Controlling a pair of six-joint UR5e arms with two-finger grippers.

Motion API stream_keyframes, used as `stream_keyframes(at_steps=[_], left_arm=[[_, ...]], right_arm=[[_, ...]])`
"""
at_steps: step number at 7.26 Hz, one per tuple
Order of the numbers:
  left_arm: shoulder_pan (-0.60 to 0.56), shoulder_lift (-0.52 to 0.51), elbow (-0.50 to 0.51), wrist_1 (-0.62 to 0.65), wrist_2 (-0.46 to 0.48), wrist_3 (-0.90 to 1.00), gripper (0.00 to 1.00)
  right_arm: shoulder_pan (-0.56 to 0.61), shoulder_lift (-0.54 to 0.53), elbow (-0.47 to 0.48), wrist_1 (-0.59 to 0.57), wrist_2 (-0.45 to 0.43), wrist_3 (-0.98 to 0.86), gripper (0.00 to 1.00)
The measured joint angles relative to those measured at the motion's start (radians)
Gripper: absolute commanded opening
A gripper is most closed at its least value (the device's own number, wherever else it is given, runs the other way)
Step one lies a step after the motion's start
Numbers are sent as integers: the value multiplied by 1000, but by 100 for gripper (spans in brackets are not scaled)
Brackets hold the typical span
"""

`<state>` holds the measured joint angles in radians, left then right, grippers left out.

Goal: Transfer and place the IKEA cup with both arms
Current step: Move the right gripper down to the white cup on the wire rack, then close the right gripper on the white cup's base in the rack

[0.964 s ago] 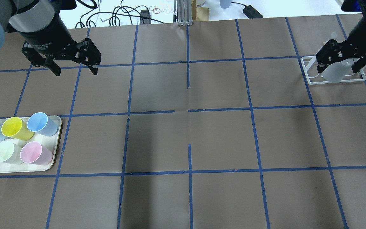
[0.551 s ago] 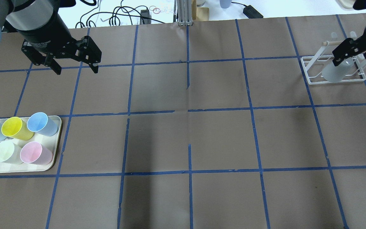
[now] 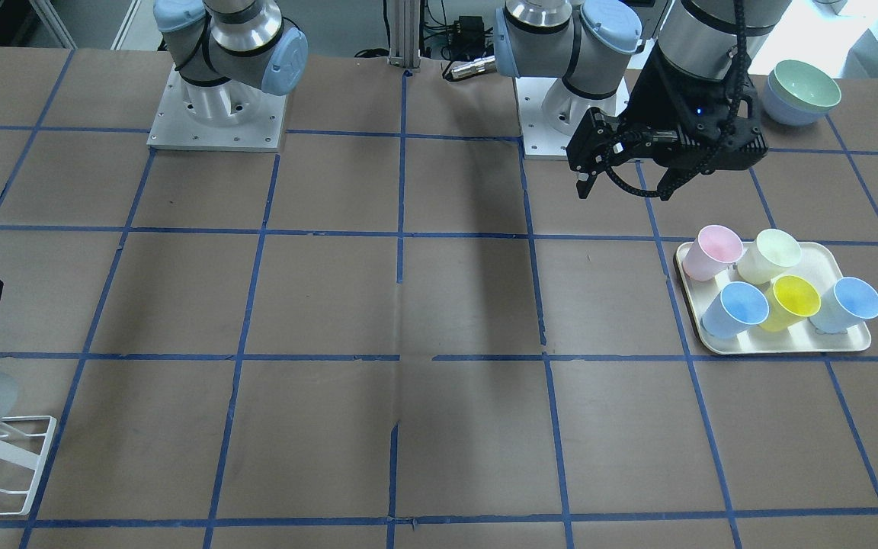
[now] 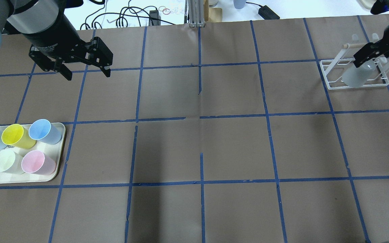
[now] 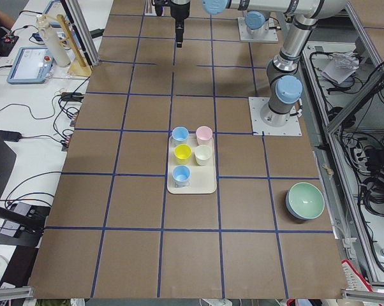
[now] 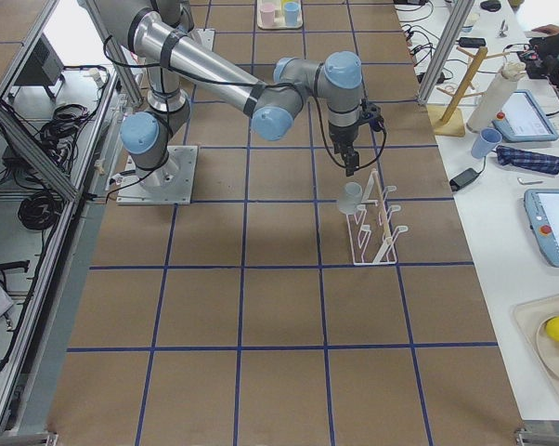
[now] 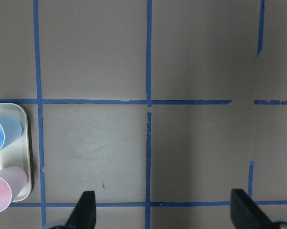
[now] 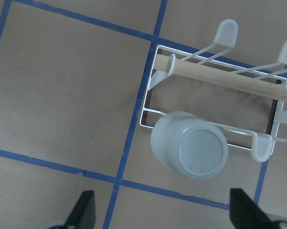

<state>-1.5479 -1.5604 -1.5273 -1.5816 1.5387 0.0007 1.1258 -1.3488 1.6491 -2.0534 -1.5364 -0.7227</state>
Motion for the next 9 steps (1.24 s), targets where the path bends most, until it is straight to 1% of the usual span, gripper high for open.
stream_keyframes(at_steps=[3,9], left_arm=[[0,2,0,0,2,1,100],[0,2,0,0,0,1,100]], right_arm=[[-26,51,0,-47,2,-29,100],[-29,127,-1,-107,1,-32,100]])
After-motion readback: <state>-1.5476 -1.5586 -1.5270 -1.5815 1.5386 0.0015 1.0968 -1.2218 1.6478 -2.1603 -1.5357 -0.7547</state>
